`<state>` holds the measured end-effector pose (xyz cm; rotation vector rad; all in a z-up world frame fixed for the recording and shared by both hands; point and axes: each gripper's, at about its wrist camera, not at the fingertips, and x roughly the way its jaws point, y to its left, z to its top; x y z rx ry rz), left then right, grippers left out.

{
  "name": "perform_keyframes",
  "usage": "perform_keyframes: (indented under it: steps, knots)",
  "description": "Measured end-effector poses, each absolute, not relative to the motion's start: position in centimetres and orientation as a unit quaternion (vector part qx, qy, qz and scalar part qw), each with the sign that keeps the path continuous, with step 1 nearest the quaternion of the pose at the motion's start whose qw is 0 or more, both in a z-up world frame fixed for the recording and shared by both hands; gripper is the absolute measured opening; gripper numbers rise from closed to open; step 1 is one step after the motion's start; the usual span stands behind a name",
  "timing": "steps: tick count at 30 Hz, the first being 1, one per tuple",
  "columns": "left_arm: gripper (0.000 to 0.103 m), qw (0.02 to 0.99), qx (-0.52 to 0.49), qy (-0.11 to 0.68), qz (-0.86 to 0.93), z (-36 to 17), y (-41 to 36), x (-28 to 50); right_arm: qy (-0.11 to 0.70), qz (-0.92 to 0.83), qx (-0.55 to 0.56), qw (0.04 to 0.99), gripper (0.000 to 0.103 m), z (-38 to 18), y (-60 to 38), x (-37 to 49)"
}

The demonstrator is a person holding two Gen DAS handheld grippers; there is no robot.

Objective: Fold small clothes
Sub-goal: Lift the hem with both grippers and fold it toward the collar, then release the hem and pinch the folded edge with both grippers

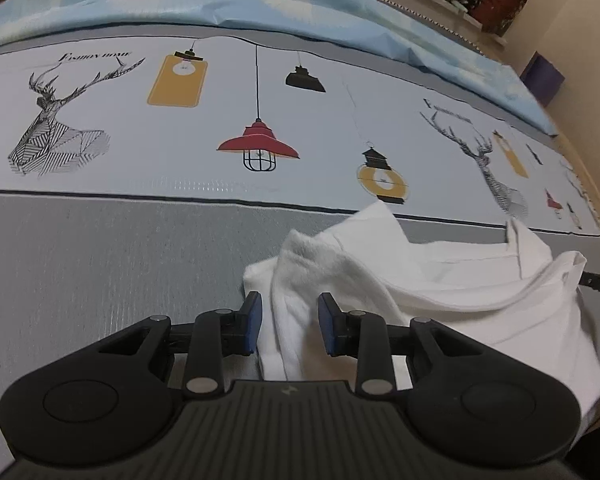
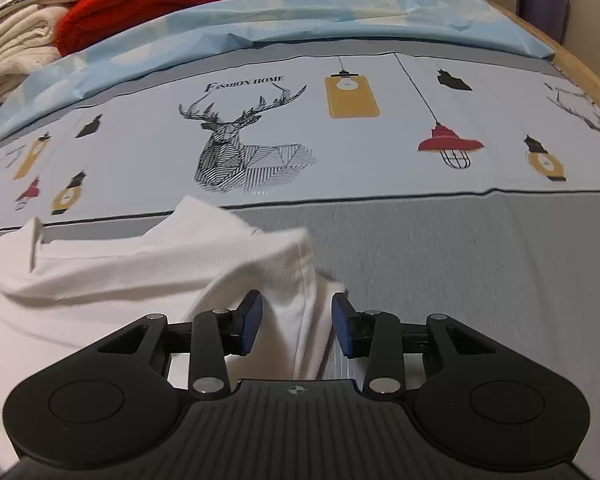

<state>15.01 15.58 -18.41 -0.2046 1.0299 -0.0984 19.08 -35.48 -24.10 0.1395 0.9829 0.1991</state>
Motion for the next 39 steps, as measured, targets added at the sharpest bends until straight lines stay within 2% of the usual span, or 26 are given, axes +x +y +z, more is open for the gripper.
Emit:
perform_keyframes:
  steps: [8, 9, 10, 11, 14, 16, 19, 23, 24, 27, 28, 31, 34, 39]
  knots:
    - [0.034, 0.874, -0.105, 0.471, -0.054, -18.6, 15.7, 16.9, 0.462, 0.101, 0.077, 0.878, 0.038, -24.8, -34.3, 21.5]
    - [0.034, 0.875, -0.104, 0.470, -0.055, -18.7, 15.7, 17.0, 0.459, 0.102, 0.076, 0.879, 0.028, -24.7, -34.2, 21.7]
    - [0.031, 0.874, -0.104, 0.471, -0.059, -18.7, 15.8, 17.1, 0.457, 0.104, 0.076, 0.880, 0.011, -24.7, -34.0, 21.8]
    - [0.014, 0.874, -0.105, 0.471, -0.063, -18.8, 15.9, 17.2, 0.457, 0.107, 0.076, 0.880, 0.008, -24.7, -33.9, 21.9]
    - [0.012, 0.892, -0.081, 0.439, -0.068, -17.8, 15.9, 17.0, 0.448, 0.097, 0.072, 0.886, 0.006, -24.1, -33.8, 22.1]
    - [0.012, 0.910, -0.081, 0.402, -0.056, -16.7, 16.0, 16.7, 0.421, 0.077, 0.110, 0.897, 0.006, -22.9, -34.8, 22.2]
    - [0.011, 0.922, -0.078, 0.380, -0.023, -16.3, 16.1, 16.9, 0.372, 0.034, 0.150, 0.915, 0.006, -21.5, -36.3, 22.0]
    - [0.015, 0.904, -0.079, 0.420, -0.013, -17.3, 15.4, 18.3, 0.366, 0.009, 0.158, 0.917, 0.008, -22.0, -36.5, 22.7]
    - [0.015, 0.902, -0.080, 0.424, -0.006, -17.3, 15.3, 18.4, 0.383, 0.008, 0.152, 0.911, 0.011, -22.4, -36.2, 23.1]
    - [0.015, 0.901, -0.101, 0.422, -0.009, -16.5, 16.1, 17.7, 0.419, 0.004, 0.147, 0.896, 0.035, -23.0, -35.9, 23.2]
    - [0.016, 0.895, -0.115, 0.430, -0.018, -16.3, 16.5, 17.4, 0.422, 0.014, 0.153, 0.894, 0.037, -22.8, -36.1, 23.0]
    - [0.016, 0.870, -0.145, 0.470, -0.048, -16.5, 17.3, 16.1, 0.443, 0.045, 0.162, 0.881, 0.037, -22.3, -36.5, 21.8]
    - [0.030, 0.826, -0.182, 0.524, -0.099, -17.3, 17.7, 14.4, 0.491, 0.076, 0.159, 0.853, 0.037, -22.5, -36.5, 20.1]
    - [0.030, 0.783, -0.124, 0.588, -0.159, -18.3, 16.1, 10.5, 0.571, 0.141, 0.115, 0.800, 0.037, -23.2, -35.8, 15.7]
